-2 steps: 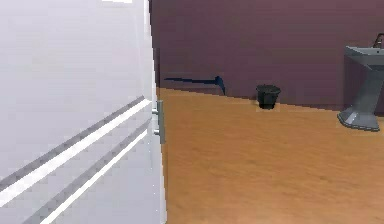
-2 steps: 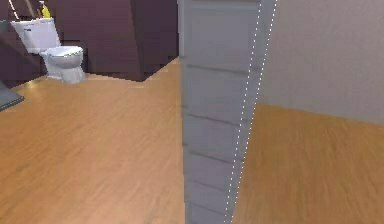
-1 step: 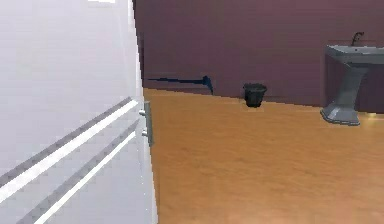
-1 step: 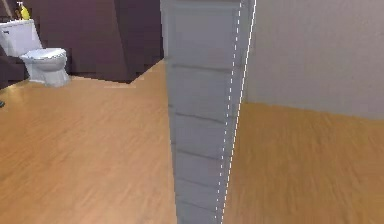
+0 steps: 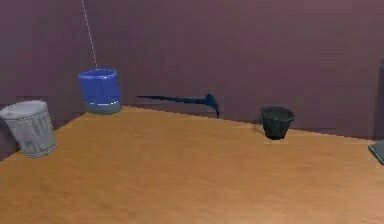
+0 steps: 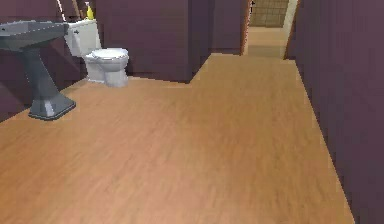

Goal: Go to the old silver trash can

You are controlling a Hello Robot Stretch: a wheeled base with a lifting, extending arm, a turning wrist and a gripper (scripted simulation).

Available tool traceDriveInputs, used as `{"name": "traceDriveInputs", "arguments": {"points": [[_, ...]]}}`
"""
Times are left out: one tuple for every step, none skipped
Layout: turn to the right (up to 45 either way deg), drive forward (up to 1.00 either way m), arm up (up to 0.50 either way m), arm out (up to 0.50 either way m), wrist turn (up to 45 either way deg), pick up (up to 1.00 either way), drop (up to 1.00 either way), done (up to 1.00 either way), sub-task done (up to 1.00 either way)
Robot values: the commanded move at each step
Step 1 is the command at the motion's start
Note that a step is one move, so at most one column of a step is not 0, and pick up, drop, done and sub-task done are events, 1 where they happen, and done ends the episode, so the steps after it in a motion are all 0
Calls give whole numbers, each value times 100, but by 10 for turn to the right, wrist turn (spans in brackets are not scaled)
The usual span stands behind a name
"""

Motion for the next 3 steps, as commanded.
{"name": "traceDriveInputs", "arguments": {"points": [[0, 35, 0, 0, 0, 0, 0, 0, 0], [-450, 0, 0, 0, 0, 0, 0, 0, 0], [-180, 0, 0, 0, 0, 0, 0, 0, 0]]}}
